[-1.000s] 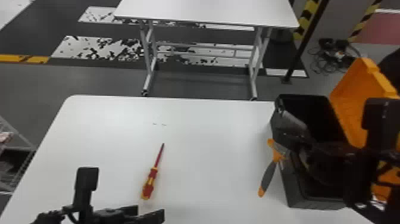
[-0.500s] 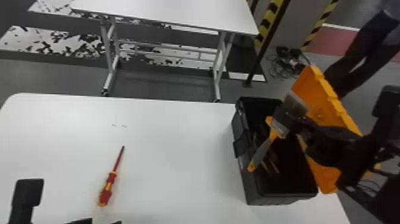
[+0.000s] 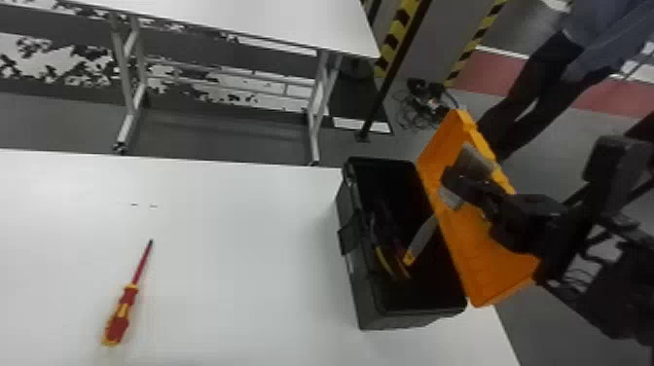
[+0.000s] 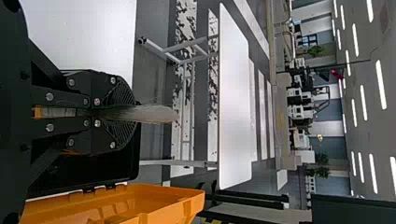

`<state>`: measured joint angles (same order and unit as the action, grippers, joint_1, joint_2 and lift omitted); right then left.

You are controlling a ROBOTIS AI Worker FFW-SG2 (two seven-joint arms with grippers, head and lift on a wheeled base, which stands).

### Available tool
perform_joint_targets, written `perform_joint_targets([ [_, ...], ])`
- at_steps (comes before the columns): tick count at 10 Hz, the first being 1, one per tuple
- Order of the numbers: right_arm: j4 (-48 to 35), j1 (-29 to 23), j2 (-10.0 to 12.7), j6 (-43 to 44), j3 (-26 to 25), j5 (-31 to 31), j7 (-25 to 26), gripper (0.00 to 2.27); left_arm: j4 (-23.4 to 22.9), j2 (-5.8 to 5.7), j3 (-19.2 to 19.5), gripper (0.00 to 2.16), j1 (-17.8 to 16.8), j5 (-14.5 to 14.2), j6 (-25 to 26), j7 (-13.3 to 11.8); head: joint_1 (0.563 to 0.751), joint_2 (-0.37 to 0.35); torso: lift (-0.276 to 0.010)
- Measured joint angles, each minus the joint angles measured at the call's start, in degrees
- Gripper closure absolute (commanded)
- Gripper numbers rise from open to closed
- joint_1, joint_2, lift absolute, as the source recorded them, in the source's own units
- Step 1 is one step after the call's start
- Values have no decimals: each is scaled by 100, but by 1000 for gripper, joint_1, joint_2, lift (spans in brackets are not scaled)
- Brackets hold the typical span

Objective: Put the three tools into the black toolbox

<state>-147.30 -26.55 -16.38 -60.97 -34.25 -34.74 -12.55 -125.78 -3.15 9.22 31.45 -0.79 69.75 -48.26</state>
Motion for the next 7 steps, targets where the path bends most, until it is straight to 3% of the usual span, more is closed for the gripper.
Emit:
perform_joint_targets([
  [2, 340, -19, 50, 343, 288, 647, -477, 2240, -33, 8, 55, 26, 55, 5, 7, 0, 695, -327, -51],
  [7, 886, -96, 6, 1082, 895, 1863, -959, 2233, 50, 1, 124, 26, 63, -58, -41, -42, 695, -322, -51],
])
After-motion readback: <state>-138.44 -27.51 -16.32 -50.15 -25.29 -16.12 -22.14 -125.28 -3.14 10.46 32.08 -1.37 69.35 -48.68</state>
